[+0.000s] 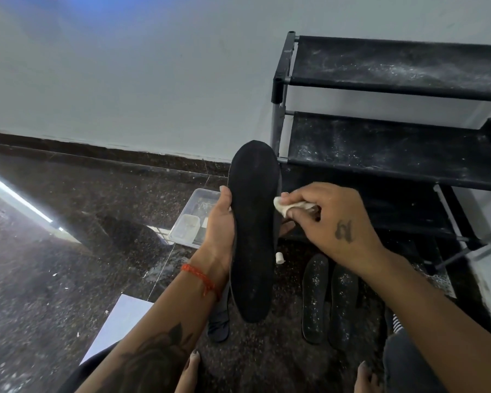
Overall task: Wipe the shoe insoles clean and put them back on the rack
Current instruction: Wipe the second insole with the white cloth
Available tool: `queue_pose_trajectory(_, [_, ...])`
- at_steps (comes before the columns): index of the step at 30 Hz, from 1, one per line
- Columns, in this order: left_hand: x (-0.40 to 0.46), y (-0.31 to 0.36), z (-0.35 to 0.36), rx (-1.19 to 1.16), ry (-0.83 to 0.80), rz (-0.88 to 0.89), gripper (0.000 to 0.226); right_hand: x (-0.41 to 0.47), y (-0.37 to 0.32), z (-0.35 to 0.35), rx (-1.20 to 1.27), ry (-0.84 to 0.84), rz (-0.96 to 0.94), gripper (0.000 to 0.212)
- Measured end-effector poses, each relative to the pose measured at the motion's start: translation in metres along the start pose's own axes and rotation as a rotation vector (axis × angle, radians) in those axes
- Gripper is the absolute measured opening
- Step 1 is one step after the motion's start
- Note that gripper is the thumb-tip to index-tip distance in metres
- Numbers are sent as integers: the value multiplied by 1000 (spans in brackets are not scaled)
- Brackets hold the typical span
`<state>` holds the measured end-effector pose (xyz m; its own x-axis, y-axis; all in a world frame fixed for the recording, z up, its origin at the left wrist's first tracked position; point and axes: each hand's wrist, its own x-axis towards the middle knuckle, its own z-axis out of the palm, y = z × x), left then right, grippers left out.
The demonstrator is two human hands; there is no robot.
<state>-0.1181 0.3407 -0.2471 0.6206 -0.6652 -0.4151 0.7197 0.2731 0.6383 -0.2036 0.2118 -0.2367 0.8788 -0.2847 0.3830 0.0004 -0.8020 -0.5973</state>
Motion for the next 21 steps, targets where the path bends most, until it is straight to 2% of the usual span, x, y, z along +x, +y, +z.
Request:
queue_pose_trajectory(2, [2,-2,-1,14,21,0,70,-1,2,11,-146,21,-60,17])
queue_pose_trajectory(4, [1,-3,0,14,20,-5,76,-2,-2,14,-133,-87,-24,17])
queue_pose_trajectory(6, [2,-3,-1,-5,-2,-24,84,0,-6,4,-2,-305,68,15])
queue_pose_trajectory(8, [3,-2,-3,-40,-6,-43,83,1,-6,-10,148,-547,126,14])
queue_pose_trajectory(9, [2,-1,-3,-43,-5,-43,81,2,-5,-15,205,-549,144,15])
queue_pose_trajectory(10, [3,0,-3,-32,-9,-41,80,3,-4,-17,256,-454,162,16])
queue_pose_trajectory(12, [1,-1,0,-18,-15,-28,78,6,-3,-13,286,-129,170,22])
queue_pose_trajectory(14, [0,-6,5,-13,-9,6,78,6,-5,1,206,37,130,26])
queue_pose_trajectory(17, [0,-9,8,17,-26,-7,78,1,-11,29,90,-12,19,26])
queue_pose_trajectory(21, [-2,-6,5,53,-7,64,84,-2,-23,31,254,-199,-41,20])
